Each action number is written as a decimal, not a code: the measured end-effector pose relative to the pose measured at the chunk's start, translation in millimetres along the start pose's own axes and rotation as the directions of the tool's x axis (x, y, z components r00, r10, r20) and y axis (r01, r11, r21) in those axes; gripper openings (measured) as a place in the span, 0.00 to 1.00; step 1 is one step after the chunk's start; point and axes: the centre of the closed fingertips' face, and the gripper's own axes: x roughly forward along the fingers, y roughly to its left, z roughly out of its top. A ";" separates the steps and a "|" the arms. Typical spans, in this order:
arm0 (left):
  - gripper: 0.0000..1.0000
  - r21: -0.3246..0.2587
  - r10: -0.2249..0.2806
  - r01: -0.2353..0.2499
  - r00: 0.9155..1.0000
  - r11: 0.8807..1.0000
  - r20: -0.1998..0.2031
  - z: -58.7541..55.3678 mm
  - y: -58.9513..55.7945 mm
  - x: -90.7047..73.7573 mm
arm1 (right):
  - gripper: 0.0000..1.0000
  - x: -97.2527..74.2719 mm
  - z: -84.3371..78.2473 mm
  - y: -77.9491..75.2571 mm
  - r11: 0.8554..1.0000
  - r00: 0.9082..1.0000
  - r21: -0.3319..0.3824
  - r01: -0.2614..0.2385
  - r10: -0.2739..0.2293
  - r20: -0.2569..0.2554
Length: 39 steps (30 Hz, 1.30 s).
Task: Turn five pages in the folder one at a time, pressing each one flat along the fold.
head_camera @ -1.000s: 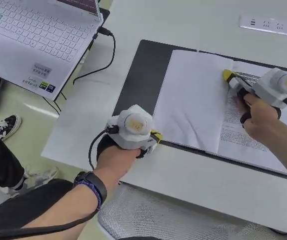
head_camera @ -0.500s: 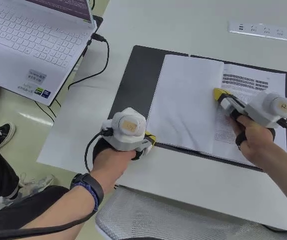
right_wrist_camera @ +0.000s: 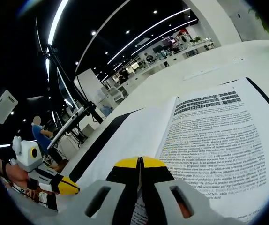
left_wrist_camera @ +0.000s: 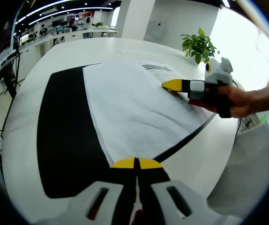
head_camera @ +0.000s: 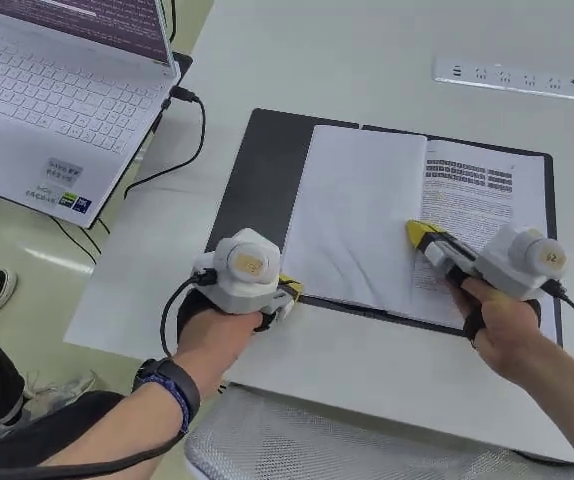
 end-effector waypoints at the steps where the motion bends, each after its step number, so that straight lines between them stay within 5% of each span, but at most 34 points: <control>1: 0.00 -0.002 -0.001 0.001 1.000 1.000 0.003 -0.1 0.1 -0.1 | 0.00 -2.1 -1.8 1.6 1.000 1.000 0.002 -0.002 0.002 -0.001; 25: 0.00 -0.001 0.013 -0.013 0.999 1.000 0.029 -1.4 -0.8 -2.3 | 0.00 -46.5 -57.4 22.2 1.000 0.997 0.015 -0.026 0.027 -0.068; 39: 0.00 -0.001 0.019 -0.019 0.999 1.000 0.049 -1.4 -2.3 -2.9 | 0.00 -61.0 -69.6 29.2 0.999 0.994 0.027 -0.031 0.034 -0.106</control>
